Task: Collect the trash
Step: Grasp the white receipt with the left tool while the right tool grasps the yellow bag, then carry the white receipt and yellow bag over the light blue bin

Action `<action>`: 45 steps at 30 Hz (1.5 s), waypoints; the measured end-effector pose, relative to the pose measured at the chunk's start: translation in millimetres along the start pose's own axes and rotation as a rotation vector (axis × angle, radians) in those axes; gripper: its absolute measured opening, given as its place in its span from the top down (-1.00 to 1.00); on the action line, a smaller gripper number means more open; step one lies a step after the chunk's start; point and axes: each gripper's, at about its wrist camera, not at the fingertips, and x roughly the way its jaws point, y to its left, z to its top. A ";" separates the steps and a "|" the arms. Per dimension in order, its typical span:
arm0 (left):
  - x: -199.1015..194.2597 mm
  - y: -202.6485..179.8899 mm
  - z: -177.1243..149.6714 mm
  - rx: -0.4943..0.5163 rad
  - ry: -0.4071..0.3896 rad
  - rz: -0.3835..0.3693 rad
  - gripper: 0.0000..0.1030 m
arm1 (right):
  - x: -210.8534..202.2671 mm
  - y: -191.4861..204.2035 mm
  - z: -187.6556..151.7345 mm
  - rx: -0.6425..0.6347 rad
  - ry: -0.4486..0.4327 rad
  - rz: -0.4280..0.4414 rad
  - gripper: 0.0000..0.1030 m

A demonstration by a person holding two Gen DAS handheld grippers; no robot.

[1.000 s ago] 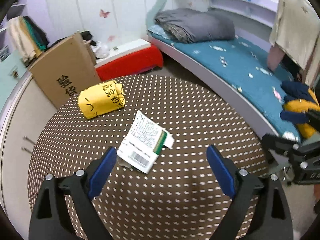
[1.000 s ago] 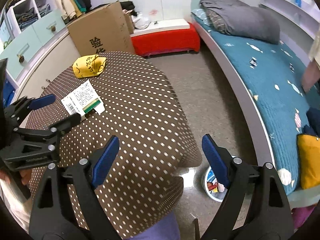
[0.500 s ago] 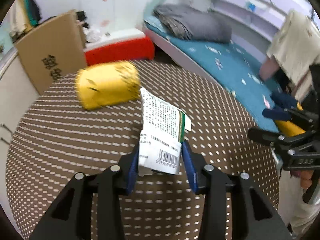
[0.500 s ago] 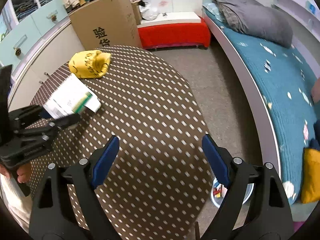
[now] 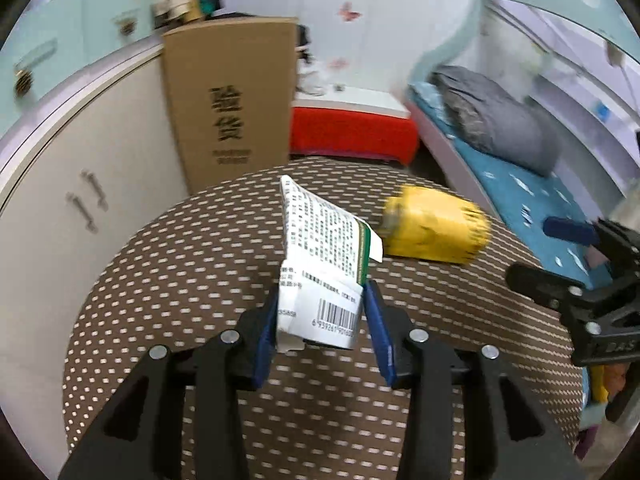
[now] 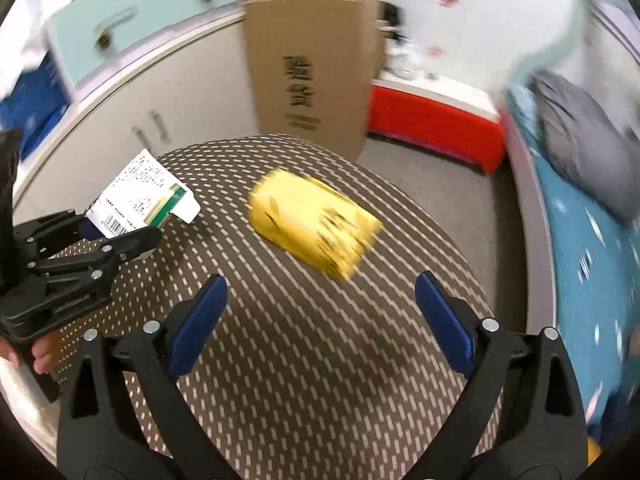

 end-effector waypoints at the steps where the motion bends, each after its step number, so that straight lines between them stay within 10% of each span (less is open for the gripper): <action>1: 2.0 5.5 0.5 -0.014 0.002 0.016 0.20 | 15.9 4.0 8.5 -0.034 0.015 -0.002 -0.80; 7: 22.5 36.5 0.2 -0.079 0.060 0.067 0.19 | 88.0 5.7 22.1 -0.105 0.113 -0.055 -0.73; 11: 27.8 40.8 -2.8 -0.079 0.081 0.063 0.19 | 88.9 1.2 12.8 -0.068 0.077 -0.038 0.40; 16: 25.0 20.3 -4.9 -0.036 0.067 0.034 0.19 | 63.1 -9.4 5.7 0.024 0.051 0.026 0.72; 45: -41.8 -219.2 -80.7 0.311 0.037 -0.175 0.19 | -135.6 -103.7 -161.4 0.269 -0.150 -0.044 0.93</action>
